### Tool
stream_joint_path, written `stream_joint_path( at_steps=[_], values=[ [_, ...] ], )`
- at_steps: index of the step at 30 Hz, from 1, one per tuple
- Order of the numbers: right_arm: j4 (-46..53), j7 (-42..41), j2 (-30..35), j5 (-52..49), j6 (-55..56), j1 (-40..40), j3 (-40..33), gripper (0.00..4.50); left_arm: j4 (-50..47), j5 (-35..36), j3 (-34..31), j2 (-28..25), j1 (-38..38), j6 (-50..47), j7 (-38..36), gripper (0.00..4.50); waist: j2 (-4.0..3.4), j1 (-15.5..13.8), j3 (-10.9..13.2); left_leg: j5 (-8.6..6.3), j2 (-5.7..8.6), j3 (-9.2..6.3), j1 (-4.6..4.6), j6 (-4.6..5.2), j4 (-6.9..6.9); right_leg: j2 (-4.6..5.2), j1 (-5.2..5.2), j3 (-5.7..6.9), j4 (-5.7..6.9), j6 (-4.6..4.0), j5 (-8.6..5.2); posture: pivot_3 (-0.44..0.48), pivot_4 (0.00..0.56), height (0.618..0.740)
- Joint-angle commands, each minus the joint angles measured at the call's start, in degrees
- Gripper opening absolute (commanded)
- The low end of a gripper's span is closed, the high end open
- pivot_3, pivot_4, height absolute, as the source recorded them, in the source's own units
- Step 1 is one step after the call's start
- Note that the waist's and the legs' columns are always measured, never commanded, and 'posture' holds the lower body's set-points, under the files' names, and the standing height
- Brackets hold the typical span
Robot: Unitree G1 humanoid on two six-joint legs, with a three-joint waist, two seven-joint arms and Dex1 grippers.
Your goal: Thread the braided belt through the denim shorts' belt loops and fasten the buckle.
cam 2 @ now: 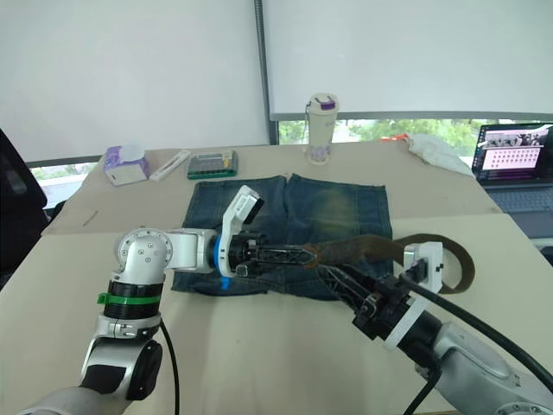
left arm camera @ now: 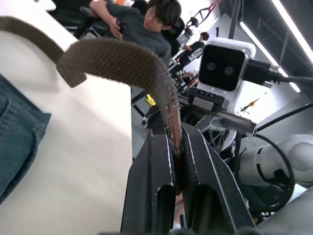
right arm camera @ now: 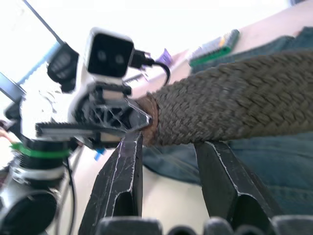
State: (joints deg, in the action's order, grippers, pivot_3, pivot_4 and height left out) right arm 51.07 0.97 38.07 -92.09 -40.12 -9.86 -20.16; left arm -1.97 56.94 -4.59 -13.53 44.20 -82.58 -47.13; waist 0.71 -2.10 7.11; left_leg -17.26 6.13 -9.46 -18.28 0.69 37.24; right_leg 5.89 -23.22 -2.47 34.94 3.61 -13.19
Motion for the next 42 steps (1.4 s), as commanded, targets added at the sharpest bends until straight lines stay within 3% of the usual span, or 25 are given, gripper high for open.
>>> stream_joint_path(
  at_steps=[1, 11, 12, 16, 26, 31, 38, 42],
  values=[
    [0.5, 0.3, 0.2, -3.1, 5.2, 1.0, -2.3, 1.85, -1.6, 2.1, -0.3, -1.6, -0.8, -1.5, 0.3, 0.00, -0.02, 0.0, 0.0, 0.00, 0.00, 0.00, 0.00, 0.00, 0.00, 0.00, 0.00, 0.00, 0.00, 0.00, 0.00, 0.000, 0.150, 0.740],
    [0.0, 2.4, 0.7, -4.5, 8.4, 3.5, -0.1, 1.85, -2.2, 3.3, 1.5, -4.5, -1.7, -0.6, -0.1, 0.00, -0.20, 0.1, -0.1, 0.00, -0.01, 0.00, 0.00, 0.00, -0.03, -0.05, -0.01, 0.00, 0.00, 0.00, 0.00, 0.000, 0.150, 0.740],
    [-0.2, 2.6, 0.9, -4.1, 8.4, 3.5, 0.0, 1.31, -2.3, 3.3, 1.8, -4.8, -1.8, -0.4, -0.3, 0.00, -0.21, 0.1, -0.1, 0.00, -0.01, 0.00, 0.00, 0.00, -0.03, -0.05, -0.01, 0.00, -0.01, -0.01, 0.00, 0.000, 0.150, 0.740],
    [0.2, 3.1, 2.3, -3.0, 7.7, 3.8, 1.8, 0.03, -2.5, 3.4, 2.5, -5.2, -1.9, 0.4, -0.3, 0.00, -0.23, 0.1, -0.1, 0.00, 0.00, 0.00, 0.00, 0.00, -0.03, -0.04, -0.01, -0.01, -0.01, -0.01, 0.00, 0.000, 0.150, 0.740],
    [0.1, 0.6, 8.5, 0.5, 5.4, 1.4, 3.7, 0.03, -2.3, 3.4, 3.1, -5.2, -1.8, 1.8, -0.2, 0.00, -0.18, 0.1, -0.1, 0.00, 0.00, 0.00, -0.01, 0.00, -0.03, -0.05, -0.01, -0.01, -0.03, -0.01, 0.00, 0.000, 0.150, 0.740],
    [-0.8, -0.5, 9.9, 1.2, 5.7, 0.5, 2.7, 1.74, -2.7, 3.6, 3.0, -5.3, -1.9, 1.9, 0.0, 0.00, -0.13, 0.0, -0.1, 0.00, -0.01, 0.00, -0.01, 0.01, -0.03, -0.05, -0.01, -0.01, -0.04, -0.01, 0.00, 0.000, 0.150, 0.740],
    [-1.1, -2.8, 11.9, 1.0, 4.8, -0.2, 2.6, 1.74, -2.9, 3.7, 3.1, -5.8, -2.1, 2.2, 0.0, 0.00, -0.05, 0.0, 0.0, 0.00, -0.02, 0.01, -0.02, 0.01, -0.03, -0.06, -0.01, -0.01, -0.05, -0.01, 0.00, 0.000, 0.150, 0.740],
    [-1.8, -2.4, 11.6, 1.0, 5.4, 0.8, 3.0, 0.57, -3.9, 3.6, 3.7, -6.3, -2.5, 2.5, -0.5, 0.00, -0.01, 0.0, 0.0, 0.00, -0.01, 0.01, -0.02, 0.01, -0.03, -0.05, -0.01, -0.01, -0.05, -0.01, 0.00, 0.000, 0.150, 0.740]
  ],
)
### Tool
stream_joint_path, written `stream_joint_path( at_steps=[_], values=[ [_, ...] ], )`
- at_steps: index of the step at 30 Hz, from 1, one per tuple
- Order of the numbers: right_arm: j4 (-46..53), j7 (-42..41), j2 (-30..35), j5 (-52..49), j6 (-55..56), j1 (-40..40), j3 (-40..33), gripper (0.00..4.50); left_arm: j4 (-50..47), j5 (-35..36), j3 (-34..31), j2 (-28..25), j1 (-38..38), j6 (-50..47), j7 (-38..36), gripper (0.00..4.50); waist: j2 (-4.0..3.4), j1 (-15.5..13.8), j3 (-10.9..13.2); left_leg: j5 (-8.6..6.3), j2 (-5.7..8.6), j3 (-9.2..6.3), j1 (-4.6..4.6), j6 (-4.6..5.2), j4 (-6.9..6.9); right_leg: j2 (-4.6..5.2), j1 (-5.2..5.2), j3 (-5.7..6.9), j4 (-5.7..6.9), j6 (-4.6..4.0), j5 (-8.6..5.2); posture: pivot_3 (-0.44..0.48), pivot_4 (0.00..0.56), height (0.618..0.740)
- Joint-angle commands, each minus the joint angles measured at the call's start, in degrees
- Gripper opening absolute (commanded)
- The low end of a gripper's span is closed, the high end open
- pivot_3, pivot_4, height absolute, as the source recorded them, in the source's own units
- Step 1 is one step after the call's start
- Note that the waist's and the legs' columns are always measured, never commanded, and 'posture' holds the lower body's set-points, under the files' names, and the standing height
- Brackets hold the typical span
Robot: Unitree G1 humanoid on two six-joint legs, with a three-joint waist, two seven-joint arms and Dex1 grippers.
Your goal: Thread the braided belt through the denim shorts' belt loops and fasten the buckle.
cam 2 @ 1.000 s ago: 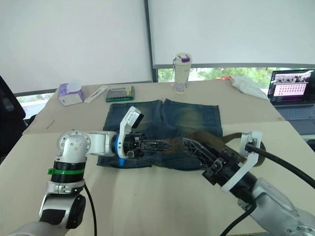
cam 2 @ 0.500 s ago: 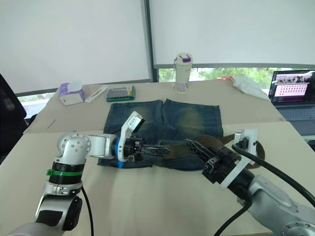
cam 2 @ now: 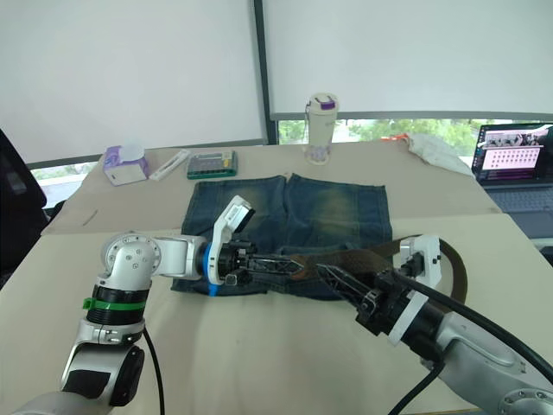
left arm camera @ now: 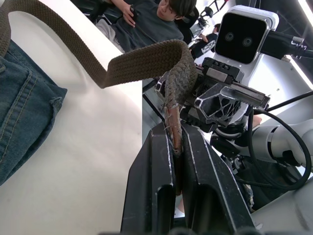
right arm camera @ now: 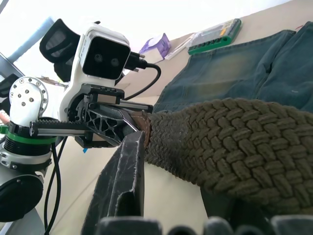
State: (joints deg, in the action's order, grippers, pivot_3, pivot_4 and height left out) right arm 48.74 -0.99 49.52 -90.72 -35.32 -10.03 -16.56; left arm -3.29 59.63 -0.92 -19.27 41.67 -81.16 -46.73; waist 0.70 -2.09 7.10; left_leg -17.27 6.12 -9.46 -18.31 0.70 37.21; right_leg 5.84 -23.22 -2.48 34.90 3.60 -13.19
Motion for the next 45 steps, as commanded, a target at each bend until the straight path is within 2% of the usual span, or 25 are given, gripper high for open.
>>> stream_joint_path(
  at_steps=[1, 2, 6, 9, 10, 15, 21, 29, 34, 45],
  values=[
    [0.4, -0.3, 0.1, -0.5, 0.7, 1.3, -0.5, 0.25, -2.7, 0.9, 0.2, -0.6, 0.0, 1.2, -1.0, 0.00, 0.02, 0.0, 0.0, 0.00, 0.00, 0.00, 0.00, 0.00, 0.00, 0.00, 0.00, 0.00, 0.00, 0.00, 0.00, 0.000, 0.150, 0.740],
    [0.3, -0.1, -0.1, -0.7, 0.8, 1.6, -0.5, 0.02, -2.9, 0.8, 0.4, -0.7, -0.1, 1.4, -1.2, 0.00, 0.03, 0.0, 0.0, 0.00, 0.00, 0.00, 0.00, 0.00, 0.00, 0.00, 0.00, 0.00, 0.00, 0.00, 0.00, 0.000, 0.150, 0.740],
    [0.3, 0.5, 0.6, 0.5, 0.1, 2.1, 0.1, 0.02, -4.9, -1.2, 2.3, -1.5, -0.7, 5.5, -2.6, 0.00, 0.04, 0.0, 0.0, 0.00, -0.01, 0.00, 0.00, 0.00, 0.00, 0.00, 0.00, 0.00, -0.01, 0.00, 0.00, 0.000, 0.150, 0.740],
    [-0.5, 2.0, 1.5, 2.3, -0.8, 2.5, 0.4, 0.02, -8.2, -7.2, 5.3, -2.2, -2.2, 15.6, -4.6, 0.00, 0.03, -0.1, 0.0, 0.00, 0.00, 0.00, -0.01, -0.01, -0.01, 0.03, 0.00, -0.01, -0.02, -0.01, 0.00, 0.000, 0.150, 0.740],
    [-1.1, 2.6, 1.8, 2.8, -1.0, 2.7, 0.3, 0.00, -9.5, -8.7, 6.3, -3.1, -2.8, 18.6, -6.7, 0.81, 0.03, -0.2, 0.0, 0.01, -0.01, 0.00, -0.01, -0.02, 0.00, 0.03, 0.00, 0.00, -0.04, -0.02, 0.01, 0.000, 0.150, 0.740],
    [-7.9, 6.5, 5.1, 5.5, -3.0, 4.1, -2.7, 0.00, -13.7, -21.9, 12.6, -8.0, -7.4, 36.7, -11.1, 2.44, 0.01, -0.2, 0.0, 0.00, -0.03, 0.05, -0.01, -0.01, -0.07, 0.03, 0.00, -0.03, -0.10, -0.06, 0.03, 0.000, 0.150, 0.740],
    [-18.0, 11.3, 7.2, 7.1, -6.7, 10.6, -3.5, 0.00, -12.9, -30.4, 14.9, -10.3, -12.9, 47.6, -11.6, 4.46, 0.01, -0.2, 0.1, -0.02, -0.09, 0.14, -0.02, 0.04, -0.16, 0.01, 0.00, -0.07, -0.20, -0.14, 0.08, 0.000, 0.150, 0.740],
    [-28.9, 10.9, 6.3, 14.2, -13.6, 20.3, 0.4, 0.00, -14.5, -31.7, 15.1, -9.7, -15.6, 48.9, -10.2, 4.46, -0.05, -0.2, 0.0, -0.05, -0.08, 0.17, -0.04, 0.12, -0.19, 0.00, 0.00, -0.06, -0.24, -0.17, 0.10, 0.000, 0.150, 0.740],
    [-33.5, 6.3, 5.4, 19.2, -17.7, 23.7, 3.3, 0.00, -14.7, -32.5, 15.2, -9.1, -16.0, 49.8, -9.3, 4.46, -0.15, 0.0, 0.0, -0.04, -0.09, 0.17, -0.03, 0.10, -0.20, -0.01, 0.00, -0.06, -0.24, -0.17, 0.11, 0.000, 0.150, 0.740],
    [-37.1, -0.6, -0.1, 25.5, -24.8, 29.5, 5.7, 0.00, -14.0, -34.0, 14.8, -8.9, -18.2, 51.9, -8.9, 4.46, -0.33, 0.1, -0.1, -0.05, -0.14, 0.18, -0.02, 0.11, -0.22, -0.08, -0.01, -0.07, -0.24, -0.20, 0.13, 0.000, 0.150, 0.740]
  ],
)
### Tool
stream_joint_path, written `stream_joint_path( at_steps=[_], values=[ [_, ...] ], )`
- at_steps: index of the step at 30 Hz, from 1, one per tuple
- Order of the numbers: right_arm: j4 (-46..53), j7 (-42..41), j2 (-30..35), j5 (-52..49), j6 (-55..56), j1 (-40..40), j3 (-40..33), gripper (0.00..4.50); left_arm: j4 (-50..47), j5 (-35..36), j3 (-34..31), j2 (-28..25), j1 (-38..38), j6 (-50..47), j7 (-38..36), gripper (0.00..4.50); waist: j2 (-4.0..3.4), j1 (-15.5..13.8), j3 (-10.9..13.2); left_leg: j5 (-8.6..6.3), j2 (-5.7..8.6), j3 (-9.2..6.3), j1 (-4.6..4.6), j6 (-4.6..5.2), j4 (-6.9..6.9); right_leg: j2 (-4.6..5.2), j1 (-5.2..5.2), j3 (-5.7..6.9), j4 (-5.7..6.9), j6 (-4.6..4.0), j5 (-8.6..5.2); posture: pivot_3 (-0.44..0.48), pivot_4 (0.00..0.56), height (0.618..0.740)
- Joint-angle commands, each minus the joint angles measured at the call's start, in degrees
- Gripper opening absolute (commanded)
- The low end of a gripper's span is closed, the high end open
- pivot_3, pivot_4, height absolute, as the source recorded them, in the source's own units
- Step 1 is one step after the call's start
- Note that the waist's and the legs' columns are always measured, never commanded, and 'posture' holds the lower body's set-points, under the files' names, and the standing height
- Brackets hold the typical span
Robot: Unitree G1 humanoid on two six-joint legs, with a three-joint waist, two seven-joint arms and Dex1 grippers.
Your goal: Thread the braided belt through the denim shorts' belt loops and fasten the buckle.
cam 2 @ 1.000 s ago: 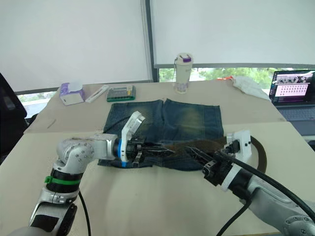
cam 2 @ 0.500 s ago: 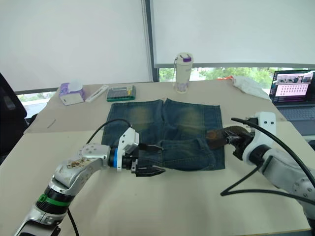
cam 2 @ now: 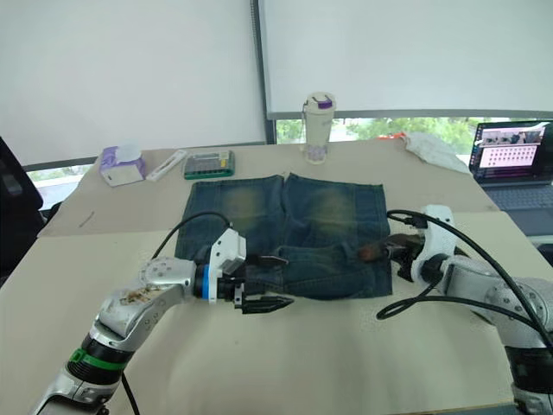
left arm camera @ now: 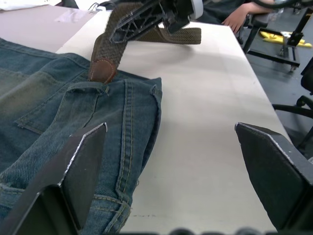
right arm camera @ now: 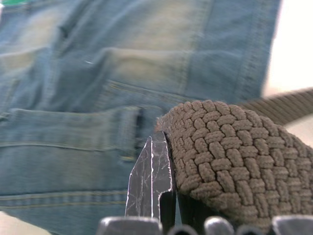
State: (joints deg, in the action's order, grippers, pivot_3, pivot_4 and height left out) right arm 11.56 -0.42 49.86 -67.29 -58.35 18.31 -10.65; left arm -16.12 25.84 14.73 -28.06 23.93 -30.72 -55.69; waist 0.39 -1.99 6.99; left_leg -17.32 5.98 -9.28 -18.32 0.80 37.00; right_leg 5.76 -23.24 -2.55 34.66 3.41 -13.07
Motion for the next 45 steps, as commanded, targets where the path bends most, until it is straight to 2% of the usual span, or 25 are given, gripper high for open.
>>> stream_joint_path(
  at_steps=[1, 11, 28, 32, 39, 45],
  values=[
    [-0.1, -1.8, -0.8, 2.8, -2.2, 1.3, -0.2, 0.00, -1.2, 0.0, -1.0, -0.1, -0.7, 1.4, 0.1, 4.46, -0.06, 0.0, 0.0, 0.00, 0.01, 0.00, 0.00, 0.00, 0.00, 0.01, 0.00, 0.00, 0.00, 0.00, 0.00, 0.000, 0.150, 0.740],
    [1.4, -4.5, -1.8, 4.2, -4.5, 3.5, -5.4, 0.00, -1.6, -0.4, -1.5, -0.5, -2.3, 2.2, 0.5, 4.46, -0.15, 0.5, -0.1, 0.00, -0.02, 0.00, -0.01, 0.00, -0.02, -0.02, -0.03, 0.00, 0.01, -0.01, 0.01, 0.000, 0.150, 0.740],
    [-3.2, -8.0, -7.6, 14.6, -6.5, 5.6, -2.1, 0.00, -2.4, -1.2, -2.0, -1.3, -3.4, 3.5, 1.1, 4.46, -0.19, 1.3, -0.1, 0.00, -0.02, 0.00, 0.01, 0.00, -0.05, -0.02, -0.04, 0.00, 0.03, -0.02, 0.01, 0.000, 0.150, 0.740],
    [-4.5, -9.5, -6.0, 21.2, -5.1, 6.3, 1.2, 0.00, -2.7, -1.4, -2.2, -1.3, -4.0, 3.6, 1.5, 4.46, -0.21, 1.2, -0.1, 0.00, -0.01, 0.00, -0.03, -0.01, -0.06, -0.01, -0.10, -0.01, 0.04, -0.02, 0.01, 0.000, 0.150, 0.740],
    [-8.3, -15.1, -10.1, 29.1, -2.3, 10.7, 8.9, 0.00, -2.4, -2.2, -1.9, -0.9, -4.5, 3.9, 1.8, 4.46, -0.21, 1.5, -0.1, 0.01, -0.03, 0.00, -0.01, -0.03, -0.07, -0.03, -0.12, -0.01, 0.07, -0.03, 0.02, 0.000, 0.150, 0.740],
    [-11.1, -19.4, -14.3, 32.4, 0.0, 13.1, 9.9, 0.00, -2.2, -2.6, -2.4, -0.5, -4.3, 3.2, 3.1, 4.46, -0.22, 1.4, -0.1, 0.03, -0.03, 0.00, -0.03, -0.06, -0.06, -0.03, -0.18, -0.03, 0.11, -0.04, 0.02, 0.000, 0.150, 0.740]
  ],
)
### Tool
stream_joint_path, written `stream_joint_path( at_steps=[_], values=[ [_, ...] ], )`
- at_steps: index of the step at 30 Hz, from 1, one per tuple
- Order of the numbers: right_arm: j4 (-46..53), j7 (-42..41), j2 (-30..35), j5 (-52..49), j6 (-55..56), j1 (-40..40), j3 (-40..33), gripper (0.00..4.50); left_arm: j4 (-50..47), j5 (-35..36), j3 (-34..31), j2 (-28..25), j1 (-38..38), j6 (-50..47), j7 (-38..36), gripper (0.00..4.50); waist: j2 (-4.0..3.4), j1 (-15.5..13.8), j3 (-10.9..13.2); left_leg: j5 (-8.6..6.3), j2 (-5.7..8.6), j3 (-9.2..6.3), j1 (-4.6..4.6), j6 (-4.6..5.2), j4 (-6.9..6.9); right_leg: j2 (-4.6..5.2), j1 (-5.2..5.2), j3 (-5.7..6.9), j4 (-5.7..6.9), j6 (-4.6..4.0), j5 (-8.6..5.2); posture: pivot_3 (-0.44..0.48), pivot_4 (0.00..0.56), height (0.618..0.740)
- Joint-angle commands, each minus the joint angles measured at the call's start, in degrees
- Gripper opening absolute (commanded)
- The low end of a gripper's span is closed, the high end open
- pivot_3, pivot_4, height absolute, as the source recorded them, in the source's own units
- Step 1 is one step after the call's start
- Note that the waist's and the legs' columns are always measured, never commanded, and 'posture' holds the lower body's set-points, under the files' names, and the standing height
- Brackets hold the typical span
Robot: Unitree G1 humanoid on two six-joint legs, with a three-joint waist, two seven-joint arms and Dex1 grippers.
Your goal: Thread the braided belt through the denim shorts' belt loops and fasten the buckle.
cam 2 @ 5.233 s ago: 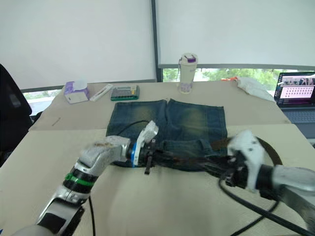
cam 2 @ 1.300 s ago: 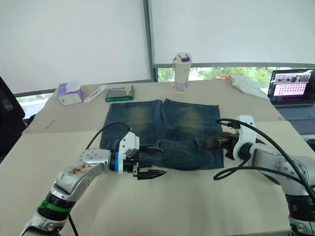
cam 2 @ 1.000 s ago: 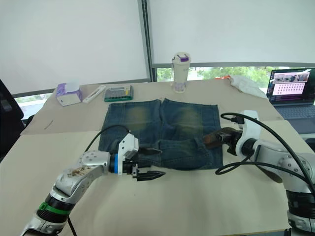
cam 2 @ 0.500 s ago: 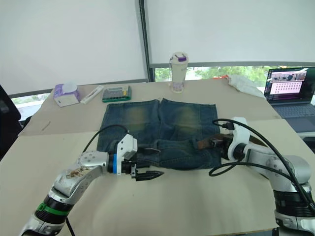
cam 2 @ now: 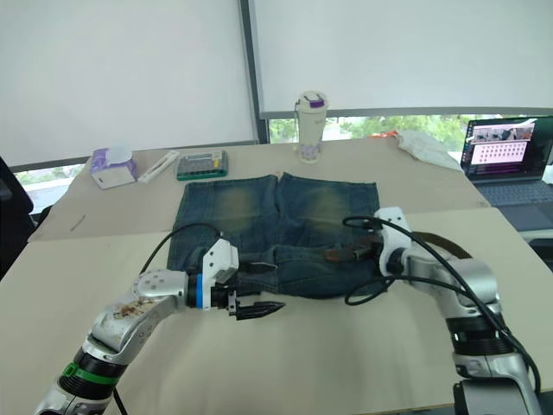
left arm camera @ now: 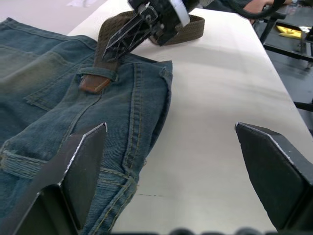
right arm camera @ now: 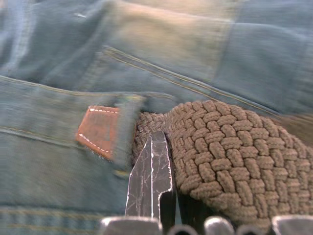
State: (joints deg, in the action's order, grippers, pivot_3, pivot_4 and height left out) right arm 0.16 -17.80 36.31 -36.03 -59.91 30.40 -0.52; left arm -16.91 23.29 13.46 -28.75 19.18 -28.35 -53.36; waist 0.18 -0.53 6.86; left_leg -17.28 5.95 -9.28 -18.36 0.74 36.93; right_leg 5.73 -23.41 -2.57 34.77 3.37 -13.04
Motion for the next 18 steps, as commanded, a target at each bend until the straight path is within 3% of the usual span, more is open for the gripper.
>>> stream_joint_path(
  at_steps=[1, 8, 18],
  values=[
    [0.2, -2.5, -1.3, 1.4, 1.5, 0.9, -0.4, 0.00, -1.2, -0.2, -1.2, 0.3, 0.6, 0.6, 1.2, 4.46, -0.01, -0.1, 0.0, 0.00, 0.01, 0.00, 0.00, 0.00, 0.00, 0.00, 0.00, 0.00, 0.00, 0.00, 0.00, 0.000, 0.150, 0.740],
    [0.4, -1.1, -10.0, -3.5, -2.2, -0.6, -9.1, 0.00, 0.1, 1.3, -3.0, 2.5, 0.8, -3.8, 5.0, 4.46, -0.02, 0.1, 0.0, 0.02, -0.01, 0.00, -0.07, -0.04, -0.01, 0.00, -0.21, -0.06, 0.14, -0.04, 0.02, 0.000, 0.150, 0.740],
    [6.0, 8.7, -23.0, -22.3, -11.5, -1.4, -29.5, 0.00, 5.5, 9.0, -9.6, 9.4, 5.0, -18.2, 13.0, 4.46, -0.07, 0.2, -0.1, 0.12, -0.04, 0.02, -0.39, -0.21, -0.02, -0.07, -0.73, -0.13, 0.29, -0.21, 0.15, 0.000, 0.150, 0.740]
  ],
)
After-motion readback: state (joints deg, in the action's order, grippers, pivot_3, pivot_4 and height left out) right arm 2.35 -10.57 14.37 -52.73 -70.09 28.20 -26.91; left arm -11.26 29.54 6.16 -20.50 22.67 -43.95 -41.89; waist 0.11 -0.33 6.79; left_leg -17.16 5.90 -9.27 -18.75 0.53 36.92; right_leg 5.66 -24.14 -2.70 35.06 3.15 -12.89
